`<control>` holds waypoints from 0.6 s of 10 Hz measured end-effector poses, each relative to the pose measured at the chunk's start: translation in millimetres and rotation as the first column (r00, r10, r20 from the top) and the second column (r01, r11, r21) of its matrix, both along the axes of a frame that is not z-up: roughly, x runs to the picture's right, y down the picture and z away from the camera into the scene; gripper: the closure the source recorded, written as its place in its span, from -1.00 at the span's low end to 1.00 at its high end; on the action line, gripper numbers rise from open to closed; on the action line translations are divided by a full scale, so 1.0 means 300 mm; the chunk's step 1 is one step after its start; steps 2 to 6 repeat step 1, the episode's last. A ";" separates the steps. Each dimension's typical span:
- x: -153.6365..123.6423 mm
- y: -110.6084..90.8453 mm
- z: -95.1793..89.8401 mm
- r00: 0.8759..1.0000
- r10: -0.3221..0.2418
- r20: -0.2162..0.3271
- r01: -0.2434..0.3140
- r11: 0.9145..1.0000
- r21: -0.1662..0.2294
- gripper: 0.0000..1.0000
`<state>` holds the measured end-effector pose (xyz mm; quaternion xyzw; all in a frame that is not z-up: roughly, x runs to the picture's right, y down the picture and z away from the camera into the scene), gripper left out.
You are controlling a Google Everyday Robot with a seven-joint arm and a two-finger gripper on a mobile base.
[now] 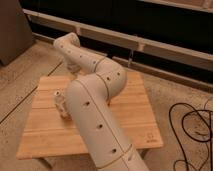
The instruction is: Place the ceramic cup over the eraser
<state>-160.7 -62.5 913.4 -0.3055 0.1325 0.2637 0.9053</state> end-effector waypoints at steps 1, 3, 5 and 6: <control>-0.001 0.000 0.000 1.000 0.000 0.000 0.000 1.000 0.000 -0.22; -0.001 0.000 0.000 1.000 0.000 0.000 0.000 1.000 0.000 -0.22; -0.001 0.000 0.000 1.000 0.000 0.000 0.000 1.000 0.000 -0.22; -0.001 0.000 0.000 1.000 0.000 0.000 0.000 1.000 0.000 -0.22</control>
